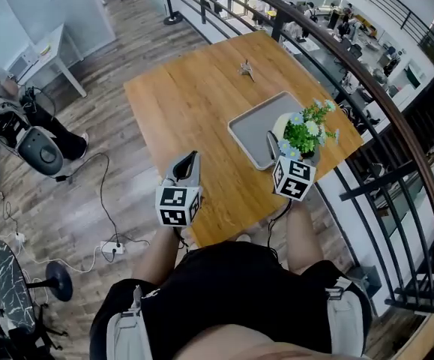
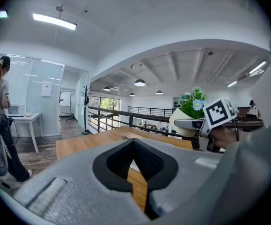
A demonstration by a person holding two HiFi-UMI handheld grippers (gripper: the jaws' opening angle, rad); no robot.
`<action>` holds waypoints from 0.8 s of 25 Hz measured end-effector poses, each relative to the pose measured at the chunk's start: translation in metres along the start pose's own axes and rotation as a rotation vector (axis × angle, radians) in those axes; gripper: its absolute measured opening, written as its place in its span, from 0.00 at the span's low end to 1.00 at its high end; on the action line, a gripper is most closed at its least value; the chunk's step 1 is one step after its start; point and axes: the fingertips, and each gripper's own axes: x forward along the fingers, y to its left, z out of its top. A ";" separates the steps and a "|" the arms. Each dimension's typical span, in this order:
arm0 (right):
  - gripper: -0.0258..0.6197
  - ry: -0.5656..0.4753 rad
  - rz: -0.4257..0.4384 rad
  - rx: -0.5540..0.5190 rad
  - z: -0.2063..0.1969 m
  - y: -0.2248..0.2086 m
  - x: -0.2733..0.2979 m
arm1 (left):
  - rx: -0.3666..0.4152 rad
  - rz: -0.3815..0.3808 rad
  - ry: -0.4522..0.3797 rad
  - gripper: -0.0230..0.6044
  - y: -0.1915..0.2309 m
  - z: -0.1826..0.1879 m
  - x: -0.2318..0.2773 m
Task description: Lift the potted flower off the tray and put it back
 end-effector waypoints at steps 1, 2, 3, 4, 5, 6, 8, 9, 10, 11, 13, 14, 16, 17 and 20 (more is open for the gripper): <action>0.88 0.004 -0.010 0.002 -0.004 -0.004 0.007 | -0.001 0.008 0.003 0.06 0.001 -0.002 -0.001; 0.88 0.012 -0.016 0.003 -0.008 -0.007 0.015 | -0.002 0.015 0.006 0.06 0.001 -0.003 -0.002; 0.88 0.021 -0.018 0.001 -0.013 -0.010 0.022 | -0.002 0.023 0.008 0.06 0.001 -0.005 -0.003; 0.88 0.031 -0.019 -0.002 -0.018 -0.013 0.030 | -0.003 0.031 0.010 0.06 0.001 -0.006 -0.005; 0.88 0.041 -0.019 -0.007 -0.024 -0.016 0.038 | -0.003 0.040 0.013 0.06 0.000 -0.007 -0.006; 0.88 0.050 -0.017 -0.012 -0.029 -0.019 0.046 | -0.004 0.051 0.017 0.06 0.001 -0.008 -0.007; 0.88 0.070 -0.007 -0.015 -0.042 -0.023 0.062 | -0.005 0.073 0.027 0.06 0.002 -0.011 -0.010; 0.88 0.082 0.003 -0.014 -0.049 -0.024 0.070 | -0.004 0.084 0.034 0.06 0.003 -0.013 -0.011; 0.88 0.096 0.015 -0.012 -0.057 -0.024 0.078 | -0.002 0.094 0.043 0.06 0.004 -0.014 -0.012; 0.88 0.112 0.026 -0.014 -0.065 -0.023 0.086 | 0.000 0.104 0.051 0.06 0.004 -0.016 -0.013; 0.88 0.145 0.039 -0.021 -0.082 -0.024 0.101 | 0.002 0.121 0.062 0.06 0.004 -0.018 -0.015; 0.88 0.162 0.042 -0.024 -0.091 -0.025 0.106 | 0.002 0.129 0.066 0.06 0.003 -0.019 -0.015; 0.88 0.195 0.049 -0.028 -0.111 -0.025 0.114 | 0.000 0.152 0.074 0.06 0.004 -0.021 -0.018; 0.88 0.211 0.055 -0.031 -0.121 -0.024 0.117 | -0.001 0.165 0.078 0.06 0.006 -0.021 -0.020; 0.88 0.262 0.078 -0.050 -0.150 -0.022 0.125 | -0.006 0.198 0.082 0.06 0.010 -0.022 -0.025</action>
